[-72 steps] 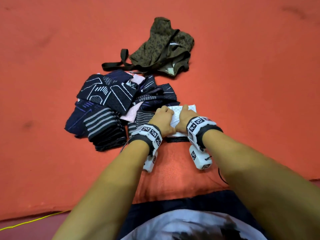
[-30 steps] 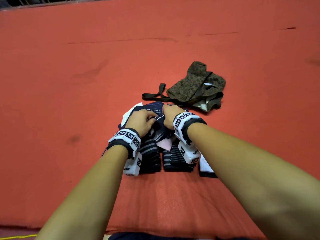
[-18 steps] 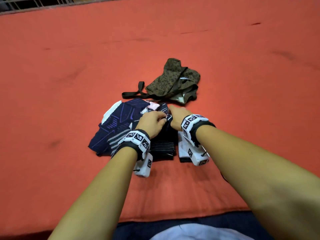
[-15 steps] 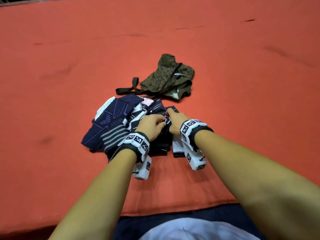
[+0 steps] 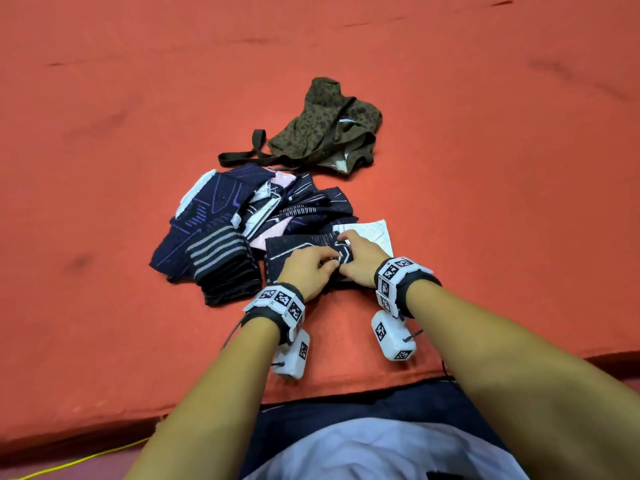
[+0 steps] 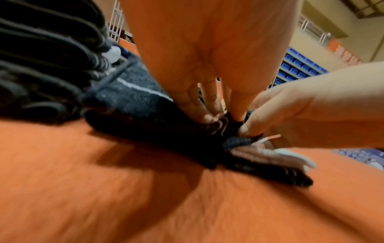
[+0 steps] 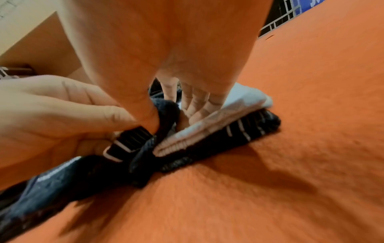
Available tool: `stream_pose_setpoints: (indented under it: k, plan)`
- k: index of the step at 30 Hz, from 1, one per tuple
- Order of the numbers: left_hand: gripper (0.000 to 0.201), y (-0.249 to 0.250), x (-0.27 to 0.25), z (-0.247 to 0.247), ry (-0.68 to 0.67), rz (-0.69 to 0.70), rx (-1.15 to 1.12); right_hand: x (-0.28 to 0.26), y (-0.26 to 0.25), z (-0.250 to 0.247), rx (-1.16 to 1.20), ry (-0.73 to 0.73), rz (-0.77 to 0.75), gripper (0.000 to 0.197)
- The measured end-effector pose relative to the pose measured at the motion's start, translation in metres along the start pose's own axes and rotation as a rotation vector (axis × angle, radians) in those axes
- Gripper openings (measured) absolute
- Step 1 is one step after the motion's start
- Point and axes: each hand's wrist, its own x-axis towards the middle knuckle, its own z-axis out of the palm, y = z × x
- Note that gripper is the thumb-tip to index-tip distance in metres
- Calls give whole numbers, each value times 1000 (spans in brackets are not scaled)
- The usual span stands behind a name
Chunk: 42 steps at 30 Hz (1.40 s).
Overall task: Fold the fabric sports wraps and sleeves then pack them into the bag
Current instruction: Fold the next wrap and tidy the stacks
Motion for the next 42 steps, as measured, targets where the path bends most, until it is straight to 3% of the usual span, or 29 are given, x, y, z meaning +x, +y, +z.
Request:
stream_pose_setpoints:
  k: [7,15,20,22,25,28,33,37,42]
  plan:
    - [15,-1,0,-11,59,-49,-93,-6,5,1,-17,61,40,52]
    - [49,-25,6,-31,99,-179,49,-4,10,-12,-32,276,151,42]
    - [38,-16,12,-29,23,-83,116,0,9,-19,-110,364,105,38]
    - [41,-8,15,-27,-31,-46,102,2,7,-17,-92,329,102,31]
    - [34,2,19,-20,-64,-7,119,7,9,-8,-133,180,204,36]
    - [37,0,23,-11,-118,-3,179,8,10,-10,-180,144,246,10]
    - [46,-2,26,-10,-140,-24,189,9,9,-16,88,263,195,10]
    - [48,-4,25,-7,-121,-8,156,16,14,-5,246,235,207,35]
    - [42,-8,26,-7,-90,-23,102,10,11,-14,397,348,192,22]
